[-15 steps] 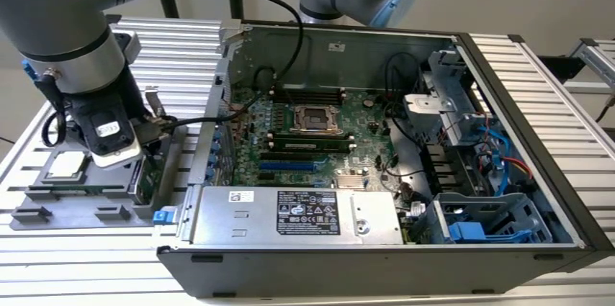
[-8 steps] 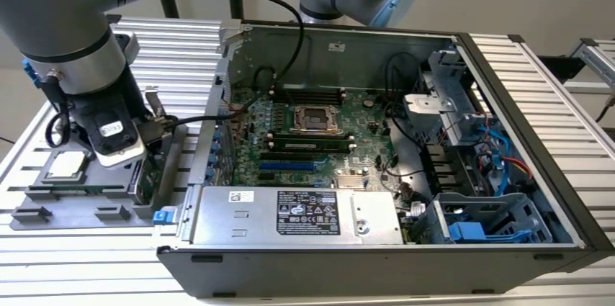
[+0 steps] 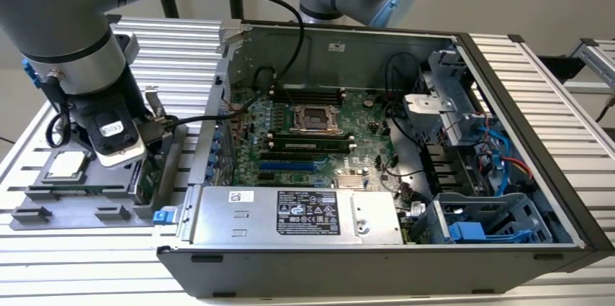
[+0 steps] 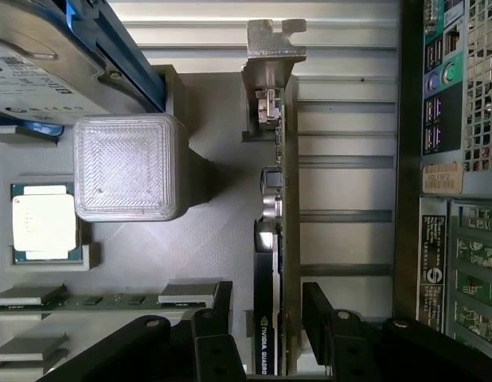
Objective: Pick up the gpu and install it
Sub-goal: 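Pick up the gpu and move the gpu toward the slot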
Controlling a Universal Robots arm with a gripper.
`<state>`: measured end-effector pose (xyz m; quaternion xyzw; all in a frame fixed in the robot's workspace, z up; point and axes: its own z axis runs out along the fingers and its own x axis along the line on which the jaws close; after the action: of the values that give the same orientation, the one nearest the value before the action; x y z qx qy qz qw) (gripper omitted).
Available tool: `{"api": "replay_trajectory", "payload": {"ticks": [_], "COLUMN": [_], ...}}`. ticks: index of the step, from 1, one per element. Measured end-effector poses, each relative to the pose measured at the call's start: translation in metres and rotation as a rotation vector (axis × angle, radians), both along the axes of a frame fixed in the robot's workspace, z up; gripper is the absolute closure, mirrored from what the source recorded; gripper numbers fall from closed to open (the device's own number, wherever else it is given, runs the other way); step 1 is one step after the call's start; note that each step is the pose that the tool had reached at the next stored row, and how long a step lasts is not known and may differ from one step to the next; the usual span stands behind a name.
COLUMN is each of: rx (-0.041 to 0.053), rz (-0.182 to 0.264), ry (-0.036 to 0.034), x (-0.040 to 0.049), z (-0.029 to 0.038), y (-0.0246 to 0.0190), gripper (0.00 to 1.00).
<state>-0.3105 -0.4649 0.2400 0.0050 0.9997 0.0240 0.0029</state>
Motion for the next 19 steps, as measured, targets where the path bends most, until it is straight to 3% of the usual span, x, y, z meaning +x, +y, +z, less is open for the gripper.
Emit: {"api": "replay_trajectory", "payload": {"ticks": [14,15,19], "rx": [0.0,0.0,-0.0001], "rz": [0.0,0.0,0.0], "ry": [0.0,0.0,0.0001], "x": [0.0,0.0,0.0], "z": [-0.0019,-0.002,-0.0021], "y": [0.0,0.0,0.0], "gripper": [0.0,1.0,1.0]}}
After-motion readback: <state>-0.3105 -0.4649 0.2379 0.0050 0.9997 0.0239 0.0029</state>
